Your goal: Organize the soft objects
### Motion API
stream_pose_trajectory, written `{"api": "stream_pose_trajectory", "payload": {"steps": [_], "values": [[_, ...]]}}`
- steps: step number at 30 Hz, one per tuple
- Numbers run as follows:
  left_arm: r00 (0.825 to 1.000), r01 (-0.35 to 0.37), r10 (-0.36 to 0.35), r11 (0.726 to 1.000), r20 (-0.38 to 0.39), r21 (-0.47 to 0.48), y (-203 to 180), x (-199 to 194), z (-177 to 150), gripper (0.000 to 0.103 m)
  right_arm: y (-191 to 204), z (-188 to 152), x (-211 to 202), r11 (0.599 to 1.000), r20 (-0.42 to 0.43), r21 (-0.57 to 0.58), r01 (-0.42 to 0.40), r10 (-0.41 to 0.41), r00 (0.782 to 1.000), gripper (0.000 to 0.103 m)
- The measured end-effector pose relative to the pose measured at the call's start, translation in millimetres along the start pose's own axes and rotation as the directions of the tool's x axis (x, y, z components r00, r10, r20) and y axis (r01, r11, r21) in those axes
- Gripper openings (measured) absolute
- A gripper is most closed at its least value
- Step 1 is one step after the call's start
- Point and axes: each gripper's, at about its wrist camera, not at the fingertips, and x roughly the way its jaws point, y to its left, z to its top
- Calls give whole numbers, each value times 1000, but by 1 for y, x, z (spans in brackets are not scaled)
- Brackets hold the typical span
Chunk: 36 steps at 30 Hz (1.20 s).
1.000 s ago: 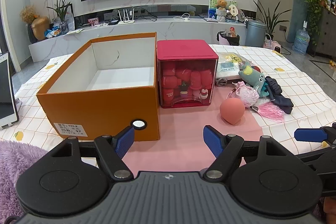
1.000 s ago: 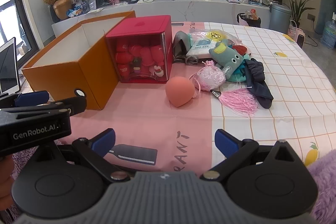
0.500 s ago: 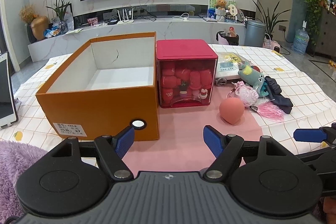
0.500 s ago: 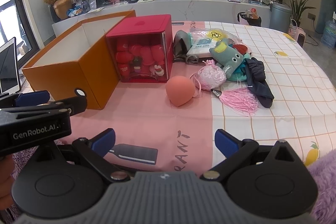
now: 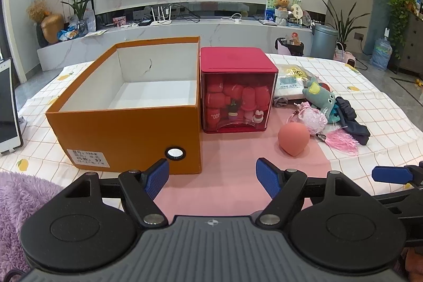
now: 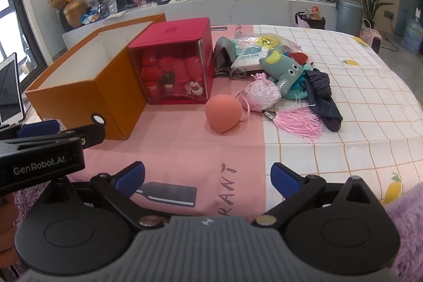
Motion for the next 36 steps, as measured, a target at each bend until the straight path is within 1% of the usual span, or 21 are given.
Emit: {"api": "stream_pose_trajectory", "payload": {"steps": [5, 9, 11, 13, 15, 17, 20, 22, 23, 25, 26, 28, 29, 30, 31, 33, 35, 36], "values": [[1000, 2, -2, 1000, 9, -15, 1, -1, 3, 88, -4, 1, -5, 1000, 16, 24, 8, -8, 1000, 99], [1000, 4, -4, 1000, 9, -14, 0, -3, 7, 88, -9, 4, -11, 998, 34, 39, 48, -50, 998, 99], [1000, 13, -13, 1000, 24, -16, 1, -6, 10, 88, -14, 8, -14, 996, 42, 50, 70, -72, 997, 99], [999, 19, -19, 1000, 33, -12, -1, -9, 15, 88, -22, 14, -15, 995, 38, 68, 67, -70, 997, 99], [999, 40, -40, 999, 30, 7, -4, -10, 21, 88, -35, 25, -16, 994, 30, 100, 47, -50, 998, 99], [997, 76, -76, 997, 21, 29, -7, -9, 27, 88, -51, 37, -17, 989, 34, 143, 41, -47, 998, 99], [989, 145, -145, 988, 1, 61, -13, -5, 35, 88, -74, 59, -14, 988, 36, 141, 68, -74, 997, 99], [981, 196, -194, 978, -27, 76, -17, 2, 40, 88, -87, 73, -6, 986, 26, 121, 111, -115, 993, 99], [974, 224, -221, 971, -43, 86, -19, 6, 42, 88, -94, 81, -1, 986, 22, 110, 124, -127, 992, 96], [957, 290, -284, 948, -64, 128, -27, 12, 45, 88, -107, 94, 13, 986, 7, 90, 142, -143, 990, 92], [951, 307, -301, 939, -66, 153, -32, 14, 46, 88, -113, 101, 21, 986, -8, 77, 151, -151, 989, 88], [951, 308, -303, 930, -54, 200, -45, 19, 45, 88, -125, 113, 39, 984, -32, 59, 169, -167, 985, 84], [952, 305, -301, 926, -50, 223, -53, 23, 44, 88, -130, 119, 48, 985, -50, 51, 163, -161, 986, 83], [951, 307, -305, 917, -47, 255, -61, 27, 43, 88, -136, 125, 59, 987, -69, 46, 152, -149, 986, 83], [948, 314, -314, 905, -46, 286, -69, 31, 41, 88, -141, 131, 69, 988, -85, 46, 148, -144, 986, 80], [945, 322, -324, 887, -50, 331, -84, 42, 37, 88, -149, 139, 92, 987, -146, 38, 157, -150, 978, 77], [940, 335, -335, 867, -68, 369, -96, 55, 34, 88, -160, 142, 114, 987, -218, 51, 153, -139, 966, 66], [940, 336, -332, 861, -76, 382, -100, 61, 34, 88, -166, 142, 124, 987, -255, 76, 144, -120, 959, 62]]}}
